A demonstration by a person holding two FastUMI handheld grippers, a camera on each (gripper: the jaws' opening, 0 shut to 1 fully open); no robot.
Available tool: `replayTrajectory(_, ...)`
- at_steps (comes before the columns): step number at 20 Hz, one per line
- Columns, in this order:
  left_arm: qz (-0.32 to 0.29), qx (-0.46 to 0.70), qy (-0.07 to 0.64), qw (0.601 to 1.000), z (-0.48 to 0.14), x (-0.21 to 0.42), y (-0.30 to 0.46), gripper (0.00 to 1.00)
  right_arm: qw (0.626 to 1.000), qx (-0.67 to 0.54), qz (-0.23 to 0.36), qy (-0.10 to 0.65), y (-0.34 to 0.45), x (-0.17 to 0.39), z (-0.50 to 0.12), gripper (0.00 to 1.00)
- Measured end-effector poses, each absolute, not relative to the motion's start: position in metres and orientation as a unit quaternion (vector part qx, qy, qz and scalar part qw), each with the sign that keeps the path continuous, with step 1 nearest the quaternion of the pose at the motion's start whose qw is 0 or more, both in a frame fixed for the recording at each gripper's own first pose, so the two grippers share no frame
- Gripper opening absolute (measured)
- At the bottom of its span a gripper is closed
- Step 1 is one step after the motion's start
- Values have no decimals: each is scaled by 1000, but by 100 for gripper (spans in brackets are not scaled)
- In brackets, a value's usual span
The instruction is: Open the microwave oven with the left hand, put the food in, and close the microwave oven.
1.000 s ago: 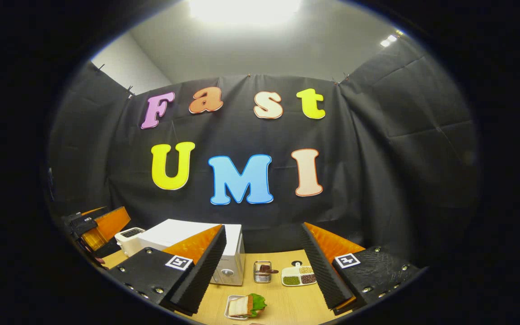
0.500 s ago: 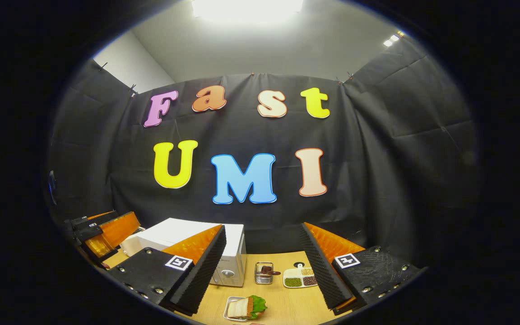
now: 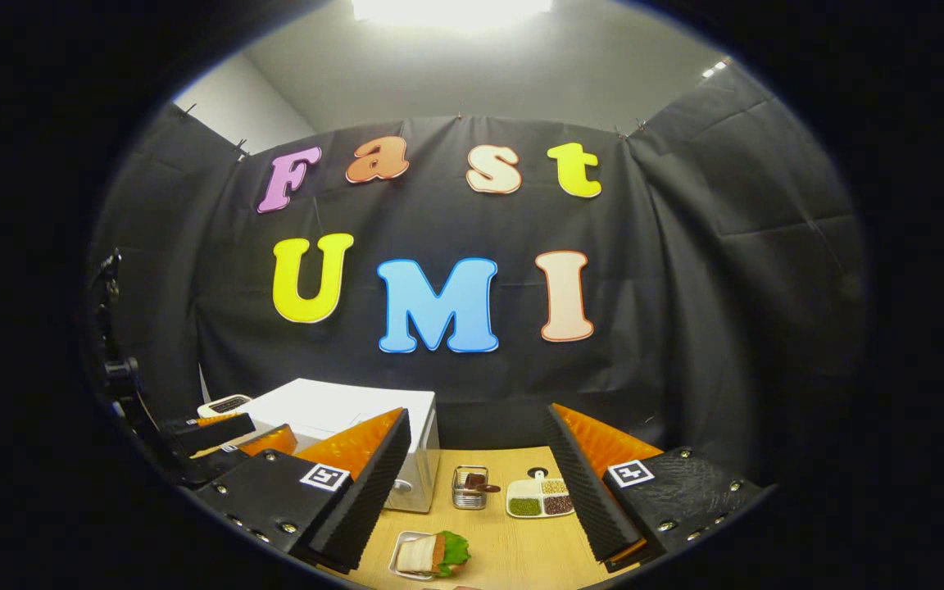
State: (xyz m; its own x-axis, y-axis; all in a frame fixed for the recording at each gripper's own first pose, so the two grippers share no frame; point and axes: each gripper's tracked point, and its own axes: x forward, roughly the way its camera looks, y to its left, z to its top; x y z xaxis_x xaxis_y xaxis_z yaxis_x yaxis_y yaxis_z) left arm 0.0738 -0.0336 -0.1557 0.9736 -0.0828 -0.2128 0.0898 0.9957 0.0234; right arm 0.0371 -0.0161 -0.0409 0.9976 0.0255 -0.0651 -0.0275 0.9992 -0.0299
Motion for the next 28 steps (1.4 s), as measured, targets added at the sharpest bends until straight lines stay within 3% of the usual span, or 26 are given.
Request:
replayTrajectory(7,-30,7,197,980,-274,126,-30,96,998,-17,-2,63,-38,52,-64,99)
replayTrajectory(16,-12,13,270,963,-361,179,-18,96,995,-3,-31,98,-68,77,-90,99)
replayTrajectory(18,-6,6,279,960,-367,180,-15,88,994,3,-31,103,-69,81,-93,99)
replayTrajectory(20,-17,1,283,959,-368,179,-19,67,994,5,-29,108,-68,85,-97,99)
replayTrajectory(21,-22,8,284,959,-371,182,-23,48,994,4,-27,109,-67,86,-97,99)
replayTrajectory(22,-25,17,282,959,-370,186,-24,39,994,3,-23,110,-65,86,-98,98)
replayTrajectory(24,-27,28,282,959,-369,183,-22,34,994,-2,-16,109,-62,86,-96,99)
replayTrajectory(25,-25,34,284,958,-368,184,-22,22,994,-4,-14,108,-62,86,-95,99)
replayTrajectory(27,-26,43,290,956,-370,182,-22,11,994,-3,-10,108,-60,85,-96,99)
replayTrajectory(28,-30,46,295,954,-370,181,-22,11,994,-2,-9,108,-60,83,-97,99)
